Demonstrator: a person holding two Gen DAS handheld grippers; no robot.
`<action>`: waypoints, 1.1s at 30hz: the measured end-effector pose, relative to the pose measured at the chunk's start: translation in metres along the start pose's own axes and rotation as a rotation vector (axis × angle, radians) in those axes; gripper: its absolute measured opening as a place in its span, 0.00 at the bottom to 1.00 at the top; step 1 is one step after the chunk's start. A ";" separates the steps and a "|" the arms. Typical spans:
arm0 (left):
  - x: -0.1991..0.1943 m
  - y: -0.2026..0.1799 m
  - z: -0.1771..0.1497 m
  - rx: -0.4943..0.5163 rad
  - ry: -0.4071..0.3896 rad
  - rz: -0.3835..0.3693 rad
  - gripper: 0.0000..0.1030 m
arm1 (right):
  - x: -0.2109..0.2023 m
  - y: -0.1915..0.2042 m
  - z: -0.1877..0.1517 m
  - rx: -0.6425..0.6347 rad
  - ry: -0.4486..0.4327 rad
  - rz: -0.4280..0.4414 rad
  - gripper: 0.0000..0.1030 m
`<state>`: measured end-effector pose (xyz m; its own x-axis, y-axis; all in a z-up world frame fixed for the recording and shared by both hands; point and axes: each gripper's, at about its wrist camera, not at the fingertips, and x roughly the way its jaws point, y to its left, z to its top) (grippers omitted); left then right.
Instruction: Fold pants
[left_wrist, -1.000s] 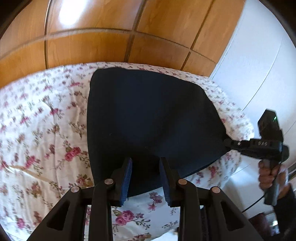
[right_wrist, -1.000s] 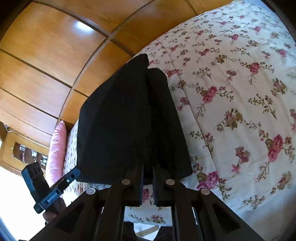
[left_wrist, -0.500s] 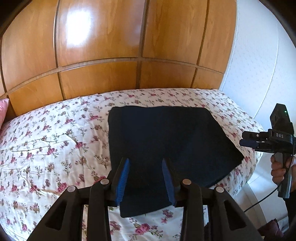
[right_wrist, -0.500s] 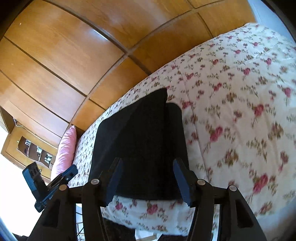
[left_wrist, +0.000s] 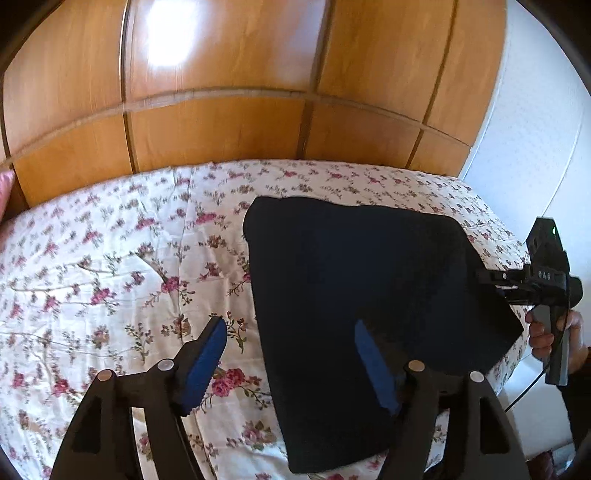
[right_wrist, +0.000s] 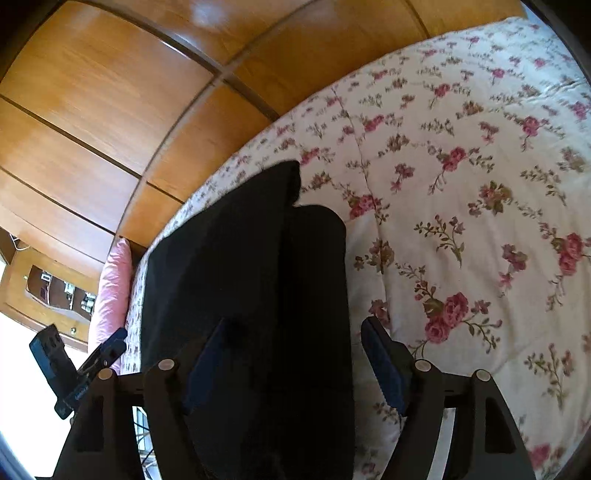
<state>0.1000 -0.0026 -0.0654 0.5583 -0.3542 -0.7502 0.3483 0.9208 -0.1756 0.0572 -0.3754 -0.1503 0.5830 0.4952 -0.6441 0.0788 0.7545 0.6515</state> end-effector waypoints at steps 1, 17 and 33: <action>0.005 0.004 0.001 -0.011 0.009 -0.011 0.75 | 0.002 -0.002 0.000 0.004 0.006 0.007 0.77; 0.079 0.055 0.003 -0.314 0.188 -0.374 0.75 | 0.028 -0.009 -0.002 -0.027 0.098 0.186 0.82; 0.048 0.038 0.011 -0.260 0.057 -0.470 0.34 | 0.001 0.039 0.010 -0.188 0.027 0.123 0.43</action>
<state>0.1488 0.0132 -0.1011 0.3432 -0.7349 -0.5849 0.3484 0.6779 -0.6473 0.0694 -0.3497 -0.1214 0.5571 0.5978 -0.5765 -0.1454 0.7536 0.6410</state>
